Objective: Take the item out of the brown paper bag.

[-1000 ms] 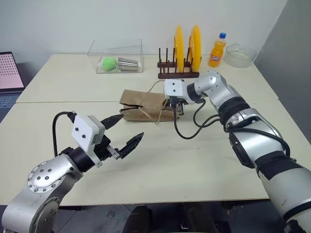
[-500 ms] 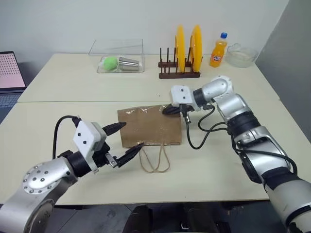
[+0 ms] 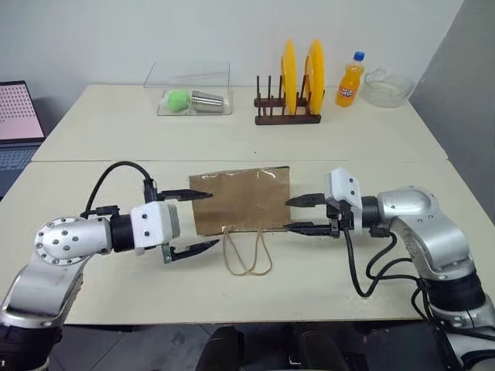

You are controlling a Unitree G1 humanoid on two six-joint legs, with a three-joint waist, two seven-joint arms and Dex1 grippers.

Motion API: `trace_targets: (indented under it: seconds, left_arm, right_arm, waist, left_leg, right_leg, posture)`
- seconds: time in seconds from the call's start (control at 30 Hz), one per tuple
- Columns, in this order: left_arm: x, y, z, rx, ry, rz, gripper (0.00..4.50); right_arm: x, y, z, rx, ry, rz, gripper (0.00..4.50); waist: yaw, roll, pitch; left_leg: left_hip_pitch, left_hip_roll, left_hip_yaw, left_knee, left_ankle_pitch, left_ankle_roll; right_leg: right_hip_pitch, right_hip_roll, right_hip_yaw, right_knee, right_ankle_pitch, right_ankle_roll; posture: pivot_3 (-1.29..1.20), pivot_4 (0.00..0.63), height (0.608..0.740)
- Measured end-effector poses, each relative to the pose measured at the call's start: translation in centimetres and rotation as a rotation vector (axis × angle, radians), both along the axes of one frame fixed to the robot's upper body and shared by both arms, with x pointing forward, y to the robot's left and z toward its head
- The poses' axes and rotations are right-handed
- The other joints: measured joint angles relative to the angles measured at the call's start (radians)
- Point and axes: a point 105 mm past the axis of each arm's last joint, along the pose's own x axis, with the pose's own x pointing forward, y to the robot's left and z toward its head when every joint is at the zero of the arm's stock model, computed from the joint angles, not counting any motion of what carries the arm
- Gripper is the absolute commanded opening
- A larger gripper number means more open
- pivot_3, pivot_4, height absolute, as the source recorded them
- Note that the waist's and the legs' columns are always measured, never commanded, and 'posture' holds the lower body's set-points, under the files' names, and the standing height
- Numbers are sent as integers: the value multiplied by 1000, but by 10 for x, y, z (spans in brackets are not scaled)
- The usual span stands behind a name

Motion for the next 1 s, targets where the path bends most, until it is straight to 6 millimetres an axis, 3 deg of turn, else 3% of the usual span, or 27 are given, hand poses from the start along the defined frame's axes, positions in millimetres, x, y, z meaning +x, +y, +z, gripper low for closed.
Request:
trace_targets:
  seconds: [0.07,0.23,0.6,0.83,1.0]
  left_arm:
    - [1,-2,-8,55,-4,-52,4500]
    - [10,-9,-24,173,-52,-167,4500]
    - [28,-18,-53,275,-101,-289,4500]
    - [33,-38,-62,256,-112,-343,4500]
    - [30,-38,-70,281,-110,-369,4500]
  right_arm:
    - [-14,0,-12,-11,43,-12,4411]
    - [-29,1,-20,-31,58,-54,4411]
    - [-34,-3,-21,-32,91,-142,4411]
    - [-36,-6,-21,-26,97,-171,4411]
    - [-40,-9,-23,-36,110,-184,4411]
  waist:
    - [2,0,0]
    - [2,-1,0]
    - [0,-1,0]
    - [-1,-1,-1]
    - [-2,-1,-1]
  left_leg:
    - [0,0,0,-1,0,0]
    - [0,-1,0,0,0,0]
    - [0,-1,0,0,0,0]
    - [0,-1,0,0,0,0]
    - [0,-1,-1,0,0,0]
  right_leg:
    - [0,0,0,0,0,0]
    - [1,0,0,-1,0,1]
    - [1,0,-1,-1,0,1]
    - [1,1,-1,-1,0,2]
    - [1,1,-1,0,0,2]
  posture:
    - [0,150,740]
    - [0,150,740]
    - [0,150,740]
    - [0,150,740]
    - [0,150,740]
